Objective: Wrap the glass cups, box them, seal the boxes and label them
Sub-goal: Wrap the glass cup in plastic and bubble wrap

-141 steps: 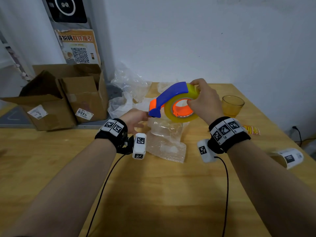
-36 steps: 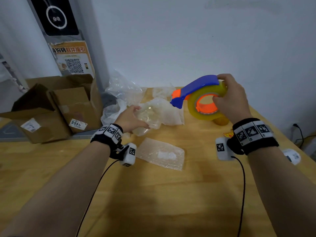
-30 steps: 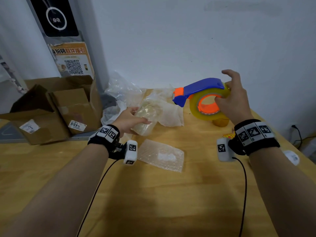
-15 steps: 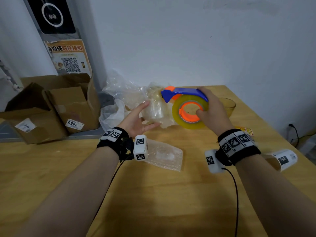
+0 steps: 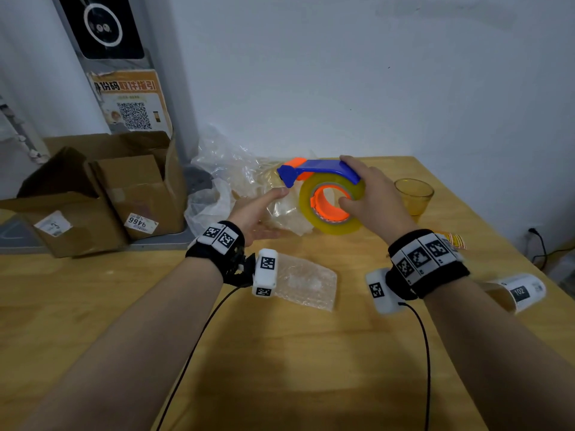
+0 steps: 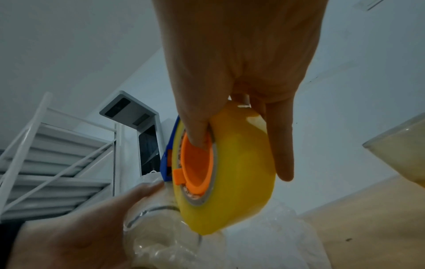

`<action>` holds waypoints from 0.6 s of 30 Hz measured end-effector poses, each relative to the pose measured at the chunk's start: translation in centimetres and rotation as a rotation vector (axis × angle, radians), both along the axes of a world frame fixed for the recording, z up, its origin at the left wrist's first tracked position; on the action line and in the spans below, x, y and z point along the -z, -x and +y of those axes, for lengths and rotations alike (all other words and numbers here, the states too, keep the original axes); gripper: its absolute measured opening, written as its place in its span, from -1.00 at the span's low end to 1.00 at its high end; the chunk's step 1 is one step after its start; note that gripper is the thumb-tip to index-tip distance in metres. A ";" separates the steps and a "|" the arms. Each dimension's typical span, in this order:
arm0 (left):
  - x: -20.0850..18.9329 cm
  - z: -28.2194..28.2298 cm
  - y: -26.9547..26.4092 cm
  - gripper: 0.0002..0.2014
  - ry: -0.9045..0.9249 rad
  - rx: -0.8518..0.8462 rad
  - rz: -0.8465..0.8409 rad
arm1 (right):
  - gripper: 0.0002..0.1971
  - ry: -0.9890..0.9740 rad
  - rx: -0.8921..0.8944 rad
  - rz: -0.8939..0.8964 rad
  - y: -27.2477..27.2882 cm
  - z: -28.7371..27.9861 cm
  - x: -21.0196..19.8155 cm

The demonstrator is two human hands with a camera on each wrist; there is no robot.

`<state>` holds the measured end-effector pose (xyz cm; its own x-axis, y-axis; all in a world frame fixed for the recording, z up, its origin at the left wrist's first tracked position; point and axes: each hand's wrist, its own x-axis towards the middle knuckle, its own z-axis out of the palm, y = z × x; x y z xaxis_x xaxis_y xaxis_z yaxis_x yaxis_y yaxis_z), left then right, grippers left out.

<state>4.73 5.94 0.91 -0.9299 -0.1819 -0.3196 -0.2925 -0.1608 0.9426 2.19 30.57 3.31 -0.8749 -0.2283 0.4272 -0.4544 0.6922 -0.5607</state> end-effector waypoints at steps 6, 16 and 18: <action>0.2 -0.6 -0.2 -0.28 0.137 -0.104 -0.025 | -0.20 0.012 -0.009 -0.024 -0.7 -0.7 -1.2; 0.4 0.1 0.5 -0.35 0.127 -0.332 0.060 | -0.15 0.030 0.001 -0.075 -1.8 -1.6 -3.4; 0.0 0.3 0.4 -0.26 0.107 -0.332 0.055 | -0.15 0.018 0.011 -0.078 -2.0 -1.6 -3.6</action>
